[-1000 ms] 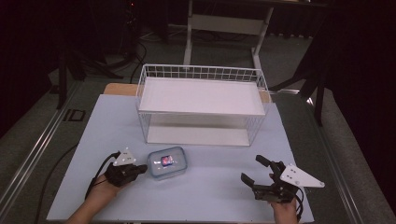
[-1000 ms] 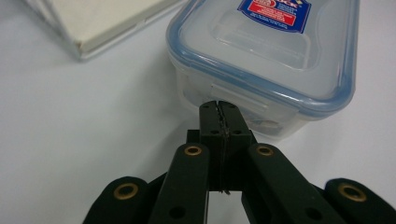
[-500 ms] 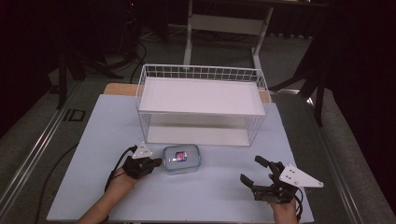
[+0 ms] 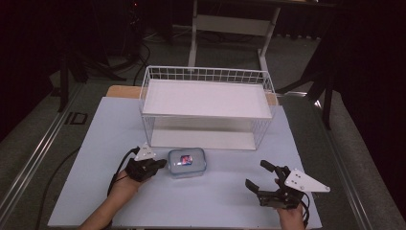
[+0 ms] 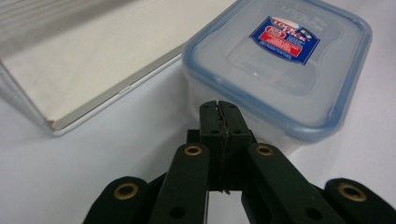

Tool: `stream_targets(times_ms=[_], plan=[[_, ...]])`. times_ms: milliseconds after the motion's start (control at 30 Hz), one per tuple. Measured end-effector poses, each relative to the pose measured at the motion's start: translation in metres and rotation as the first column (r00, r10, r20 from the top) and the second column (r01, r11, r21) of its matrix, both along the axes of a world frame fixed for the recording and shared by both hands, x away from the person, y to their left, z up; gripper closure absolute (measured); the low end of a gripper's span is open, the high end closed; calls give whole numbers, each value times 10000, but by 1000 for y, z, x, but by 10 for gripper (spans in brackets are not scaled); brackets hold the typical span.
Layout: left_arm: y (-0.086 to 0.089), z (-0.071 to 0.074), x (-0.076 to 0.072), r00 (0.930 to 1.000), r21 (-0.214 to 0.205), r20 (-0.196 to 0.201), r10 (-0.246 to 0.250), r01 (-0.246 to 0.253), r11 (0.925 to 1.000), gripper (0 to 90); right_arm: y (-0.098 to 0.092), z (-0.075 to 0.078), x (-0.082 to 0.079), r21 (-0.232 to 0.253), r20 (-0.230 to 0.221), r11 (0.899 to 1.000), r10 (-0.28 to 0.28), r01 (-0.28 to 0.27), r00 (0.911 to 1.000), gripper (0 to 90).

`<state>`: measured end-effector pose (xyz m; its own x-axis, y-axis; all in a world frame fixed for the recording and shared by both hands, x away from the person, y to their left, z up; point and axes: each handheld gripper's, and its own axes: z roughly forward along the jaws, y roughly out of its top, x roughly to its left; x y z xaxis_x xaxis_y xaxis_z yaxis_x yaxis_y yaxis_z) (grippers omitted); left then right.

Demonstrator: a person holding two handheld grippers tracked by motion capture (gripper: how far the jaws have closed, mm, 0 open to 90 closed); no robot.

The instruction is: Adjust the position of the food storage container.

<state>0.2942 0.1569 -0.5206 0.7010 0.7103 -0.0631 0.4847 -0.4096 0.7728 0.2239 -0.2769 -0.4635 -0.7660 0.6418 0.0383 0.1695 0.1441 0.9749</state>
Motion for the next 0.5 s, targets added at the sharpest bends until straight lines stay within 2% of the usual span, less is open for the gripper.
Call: stream_targets(times_ms=[100, 233, 267, 433, 500], plan=[[-3, 1, 3, 10000, -128, 2, 27, -27, 9999, 900, 1, 0, 0, -15, 0, 10000, 10, -10, 10000, 156], [-9, 3, 9, 10000, -18, 36, 66, -66, 10000, 900, 0, -1, 1, 1, -52, 10000, 22, -22, 10000, 156], [-11, 3, 11, 9999, -108, -53, 91, -92, 9999, 900, -1, -1, 1, 23, -57, 10000, 21, -21, 10000, 156], [-23, 2, 16, 9999, -167, -71, -117, 116, 9998, 900, -1, -1, 0, 34, -55, 10000, 56, -56, 10000, 156], [-32, 1, 17, 9993, -16, -71, -356, 356, 9994, 900, -1, -1, 0, 36, -45, 10000, 63, -63, 10000, 156]])
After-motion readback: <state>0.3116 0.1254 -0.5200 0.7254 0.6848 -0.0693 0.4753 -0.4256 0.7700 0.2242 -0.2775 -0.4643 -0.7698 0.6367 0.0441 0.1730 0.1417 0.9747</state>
